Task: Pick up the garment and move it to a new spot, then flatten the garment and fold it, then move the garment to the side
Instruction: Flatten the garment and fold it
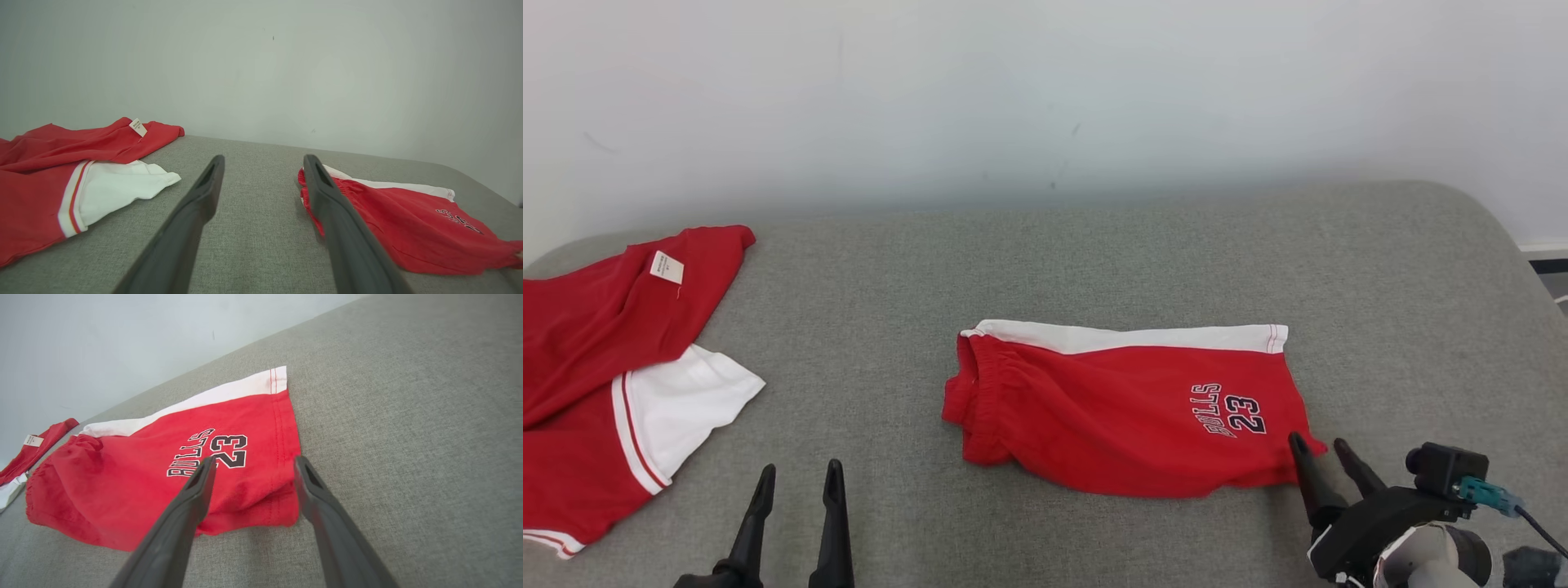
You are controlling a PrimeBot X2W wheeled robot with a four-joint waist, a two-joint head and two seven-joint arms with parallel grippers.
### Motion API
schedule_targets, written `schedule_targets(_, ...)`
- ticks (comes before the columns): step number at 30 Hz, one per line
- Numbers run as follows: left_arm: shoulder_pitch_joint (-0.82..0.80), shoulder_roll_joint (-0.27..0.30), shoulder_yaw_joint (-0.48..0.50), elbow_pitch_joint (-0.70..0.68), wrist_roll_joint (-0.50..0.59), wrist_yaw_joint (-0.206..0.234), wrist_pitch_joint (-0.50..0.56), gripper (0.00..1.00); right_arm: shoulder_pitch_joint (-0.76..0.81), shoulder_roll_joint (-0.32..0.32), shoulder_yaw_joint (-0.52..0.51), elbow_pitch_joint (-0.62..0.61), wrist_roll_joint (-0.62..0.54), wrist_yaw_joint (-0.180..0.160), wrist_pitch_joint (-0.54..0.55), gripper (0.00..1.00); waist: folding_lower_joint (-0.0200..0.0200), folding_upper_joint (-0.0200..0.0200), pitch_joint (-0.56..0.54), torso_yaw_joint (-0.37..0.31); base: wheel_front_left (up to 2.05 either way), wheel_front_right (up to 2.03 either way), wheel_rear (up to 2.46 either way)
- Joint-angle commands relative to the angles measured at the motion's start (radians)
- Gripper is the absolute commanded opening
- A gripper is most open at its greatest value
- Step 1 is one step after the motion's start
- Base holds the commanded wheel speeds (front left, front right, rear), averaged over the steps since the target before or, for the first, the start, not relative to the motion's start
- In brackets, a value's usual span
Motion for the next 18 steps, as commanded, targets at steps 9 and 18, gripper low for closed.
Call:
schedule_targets(9,0.024,0.001,0.022,-0.007,0.034,-0.005,-0.004,1.00,0.060,0.041,-0.136,-0.106,-0.158,-0.001,-0.062,1.00,-0.0001,0.0000,-0.007,-0.028,0.00,0.00,0.00)
schedule_targets(18,0.036,0.000,0.048,-0.011,0.048,0.001,-0.004,1.00,0.162,0.101,-0.288,-0.274,-0.369,-0.001,-0.091,1.00,-0.0001,0.0000,-0.011,-0.044,0.00,0.00,0.00)
